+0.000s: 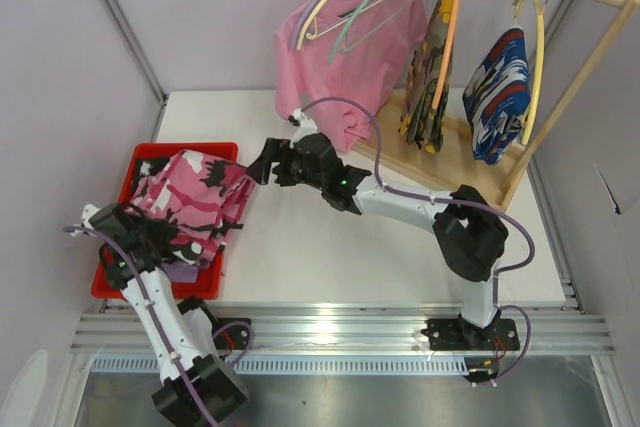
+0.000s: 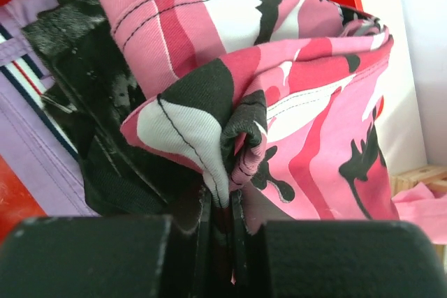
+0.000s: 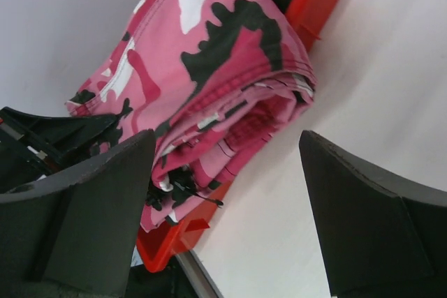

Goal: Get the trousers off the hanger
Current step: Place the trousers into the basket

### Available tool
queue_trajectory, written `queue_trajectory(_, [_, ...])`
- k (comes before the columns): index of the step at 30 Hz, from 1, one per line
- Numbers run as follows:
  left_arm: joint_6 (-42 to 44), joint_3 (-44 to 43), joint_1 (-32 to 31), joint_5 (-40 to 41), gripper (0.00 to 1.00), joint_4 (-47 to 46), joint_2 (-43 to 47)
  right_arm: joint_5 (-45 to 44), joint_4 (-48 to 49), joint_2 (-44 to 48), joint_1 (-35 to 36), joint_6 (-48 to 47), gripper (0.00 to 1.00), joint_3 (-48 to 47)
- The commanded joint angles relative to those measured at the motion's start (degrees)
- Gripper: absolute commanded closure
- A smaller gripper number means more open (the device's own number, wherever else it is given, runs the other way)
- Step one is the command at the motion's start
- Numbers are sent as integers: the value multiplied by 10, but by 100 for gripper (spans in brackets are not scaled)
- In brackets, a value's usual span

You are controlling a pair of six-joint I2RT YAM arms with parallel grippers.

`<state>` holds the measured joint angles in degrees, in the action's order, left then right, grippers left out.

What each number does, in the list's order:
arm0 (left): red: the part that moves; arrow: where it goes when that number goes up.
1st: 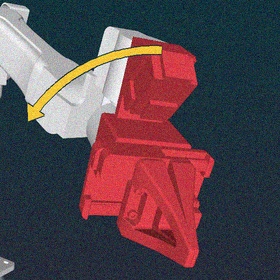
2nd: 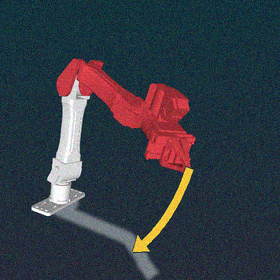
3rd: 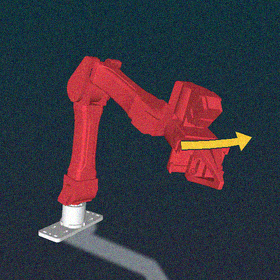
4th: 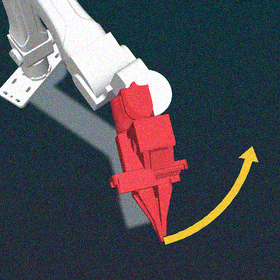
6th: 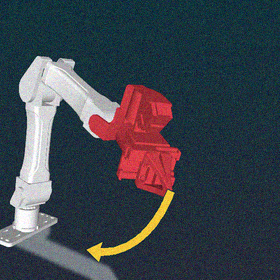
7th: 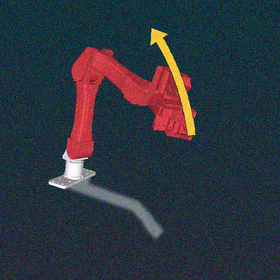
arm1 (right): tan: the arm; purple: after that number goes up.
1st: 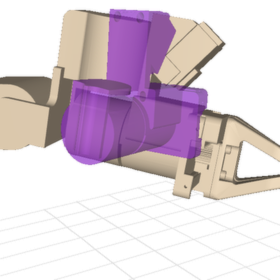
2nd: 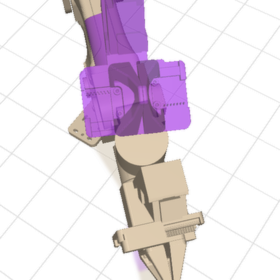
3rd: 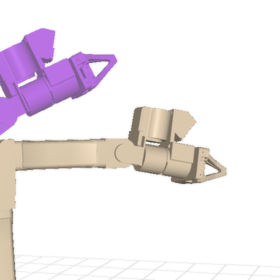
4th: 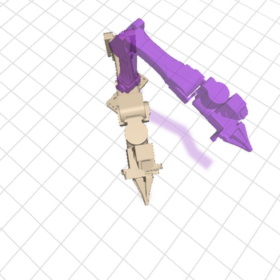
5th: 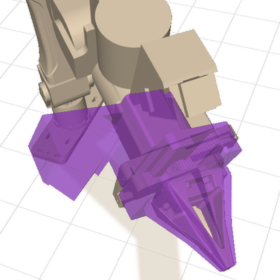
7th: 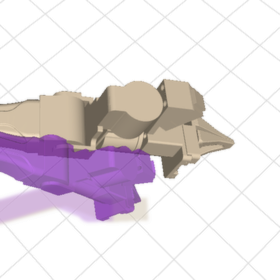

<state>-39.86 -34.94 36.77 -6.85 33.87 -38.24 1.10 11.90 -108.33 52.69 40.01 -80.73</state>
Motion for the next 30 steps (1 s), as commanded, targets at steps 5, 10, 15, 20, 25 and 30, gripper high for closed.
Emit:
queue_trajectory(5, [-5,3,35,-7,100,-56,-6,29,35,-92,5,60,12,-99])
queue_trajectory(10, [2,1,41,-11,100,-64,-17,16,2,-115,11,62,12,-114])
queue_trajectory(15, [7,-1,46,-20,100,-73,-31,17,8,-143,12,75,12,-123])
queue_trajectory(20, [7,0,50,-29,100,-78,-34,50,46,-167,17,116,8,-118])
queue_trajectory(25, [9,4,51,-38,100,-83,-38,75,274,-194,18,274,5,-36])
queue_trajectory(30, [9,6,51,-47,100,-86,-39,45,315,-221,36,301,2,-55])
